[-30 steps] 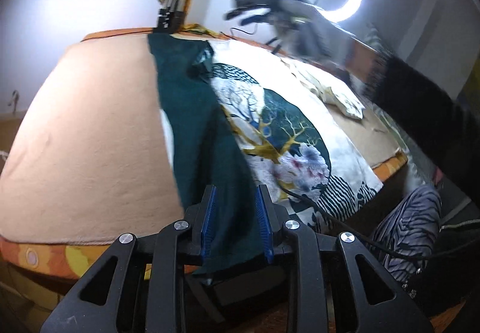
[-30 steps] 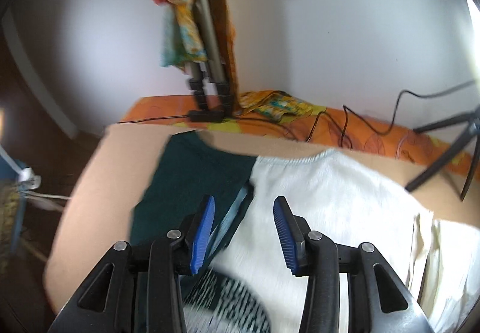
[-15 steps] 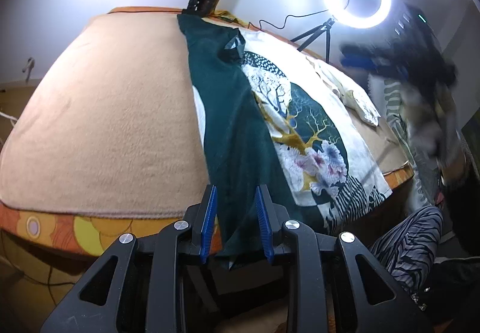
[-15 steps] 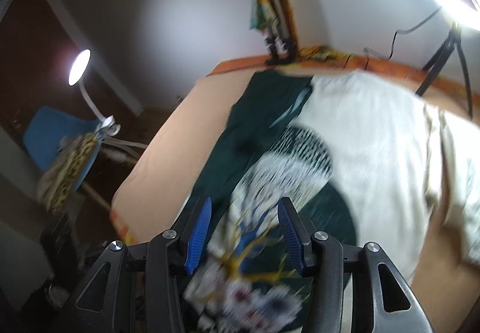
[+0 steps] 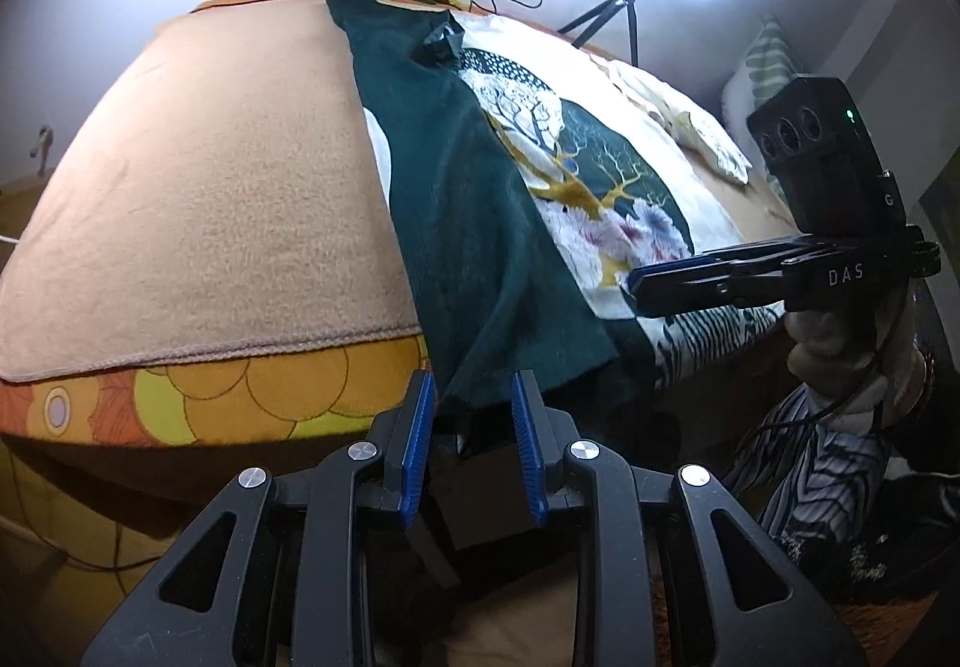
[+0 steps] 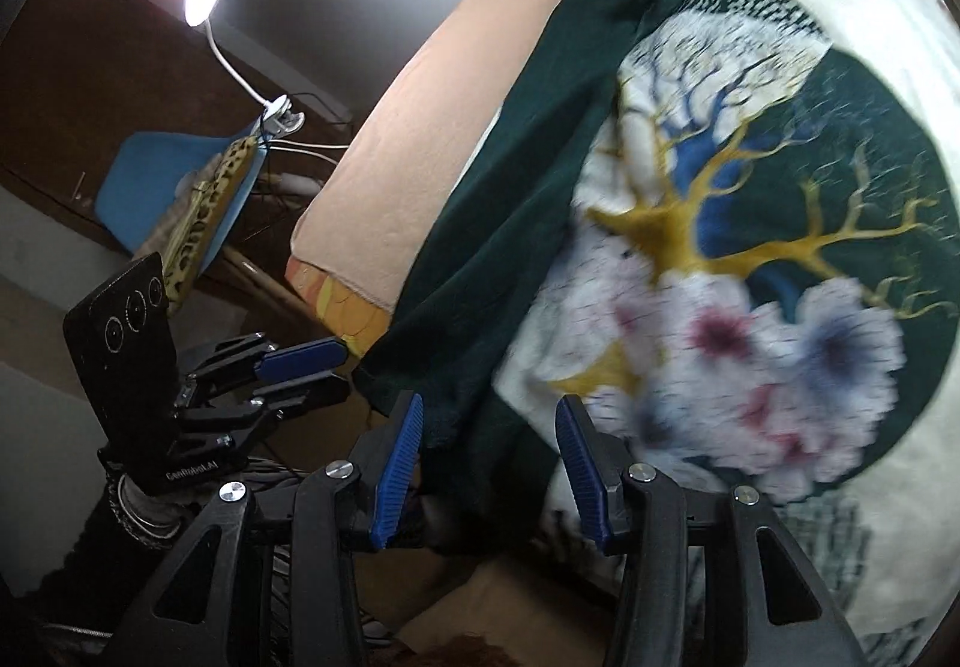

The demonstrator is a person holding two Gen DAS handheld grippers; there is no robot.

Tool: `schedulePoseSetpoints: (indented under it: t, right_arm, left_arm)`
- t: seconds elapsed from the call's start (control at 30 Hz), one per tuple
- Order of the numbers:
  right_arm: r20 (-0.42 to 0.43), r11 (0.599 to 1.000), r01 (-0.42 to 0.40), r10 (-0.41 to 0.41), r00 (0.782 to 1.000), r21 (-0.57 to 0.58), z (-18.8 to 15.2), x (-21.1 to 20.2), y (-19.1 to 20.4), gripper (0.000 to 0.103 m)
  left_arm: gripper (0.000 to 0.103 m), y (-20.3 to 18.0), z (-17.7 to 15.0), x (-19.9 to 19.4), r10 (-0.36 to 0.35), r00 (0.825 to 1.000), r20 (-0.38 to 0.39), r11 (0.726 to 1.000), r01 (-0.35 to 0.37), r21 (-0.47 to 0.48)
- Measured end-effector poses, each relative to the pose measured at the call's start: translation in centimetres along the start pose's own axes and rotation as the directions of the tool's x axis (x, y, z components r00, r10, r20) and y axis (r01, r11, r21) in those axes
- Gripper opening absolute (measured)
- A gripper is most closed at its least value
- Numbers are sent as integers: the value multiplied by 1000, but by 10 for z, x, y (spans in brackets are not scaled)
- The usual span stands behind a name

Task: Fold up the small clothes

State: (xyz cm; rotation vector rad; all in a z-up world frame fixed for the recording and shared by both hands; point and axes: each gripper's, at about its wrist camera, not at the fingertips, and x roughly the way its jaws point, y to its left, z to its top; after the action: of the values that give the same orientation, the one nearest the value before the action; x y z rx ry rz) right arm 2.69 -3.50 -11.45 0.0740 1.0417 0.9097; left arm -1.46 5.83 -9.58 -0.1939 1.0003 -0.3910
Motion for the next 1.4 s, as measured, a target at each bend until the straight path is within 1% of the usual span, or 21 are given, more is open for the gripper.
schedulePoseSetpoints:
  t: [0.1,0.13,0.2,0.23,0.27,0.3,0.33,0.37,0.43,0.53,0.77,0.83,0.93,1.0,1.07,1.13,1.2,1.3,1.33,1.37,1.4]
  right_arm:
    - [-31,1000,-1,1,1000,-8,4,13,6,49]
    - [-47,1000,-6,5,999,-4,8,18,6,47]
    - [-70,1000,-9,8,998,-3,7,26,8,34]
    - [-77,1000,-10,9,997,-7,11,29,12,24]
    - [-85,1000,-16,15,996,-7,11,31,13,12]
    - [-91,1000,-27,27,996,0,11,34,13,6]
    - [-90,999,-33,34,995,10,10,36,13,2]
    - [-84,998,-50,52,995,28,10,35,12,1]
    - [-51,994,-98,101,994,50,8,19,8,0]
    - [5,987,-147,147,989,73,3,-6,-2,0]
    - [-29,982,-138,143,989,126,-2,3,-14,0]
    - [-46,988,-103,109,993,116,-2,5,-15,1]
    - [-58,991,-82,89,994,108,-3,7,-12,0]
    - [-58,992,-72,78,995,105,-4,4,-15,1]
    - [-53,992,-60,66,996,110,-4,2,-19,2]
    - [-43,990,-53,59,997,127,-5,-2,-26,5]
    - [-35,988,-69,75,997,140,-6,-6,-31,6]
    - [-22,984,-84,88,996,155,-8,-9,-38,7]
    - [-23,984,-86,90,996,158,-8,-10,-39,11]
    - [-24,983,-86,91,996,160,-8,-9,-39,21]
    - [-25,983,-86,92,995,164,-8,-9,-41,27]
  left_arm:
    - [25,0,-3,0,13,1000,-6,1000,-13,12]
    - [25,-1,-4,-1,17,1000,-4,1000,-17,16]
    - [27,-1,-5,-2,26,1000,1,999,-26,25]
    - [30,-2,-6,-2,31,1000,4,999,-31,29]
    - [39,-2,-6,-3,40,999,10,999,-40,35]
    - [45,-3,-7,-4,47,999,16,998,-48,41]
    - [45,-4,-7,-4,51,999,19,998,-52,46]
    - [45,-6,-8,-4,57,998,19,997,-58,58]
    - [45,-11,-8,-2,65,998,19,994,-67,83]
    - [45,-26,-12,5,90,996,16,983,-91,161]
    - [45,-47,-9,9,131,990,48,953,-139,271]
    - [45,-46,-9,9,123,992,41,954,-129,272]
    - [45,-46,-12,12,104,994,17,958,-104,267]
    - [45,-47,-17,16,82,997,-14,958,-75,277]
    - [45,-48,-23,18,37,997,-62,961,-18,276]
    - [45,-49,-29,18,28,996,-87,961,-2,277]
    - [45,-47,-30,14,43,996,-76,961,-21,274]
    - [45,-40,-25,3,84,996,-9,963,-79,259]
    - [45,-39,-24,1,97,995,12,960,-97,263]
    - [45,-39,-21,0,112,993,24,955,-115,275]
    - [45,-40,-20,0,122,992,29,949,-125,289]
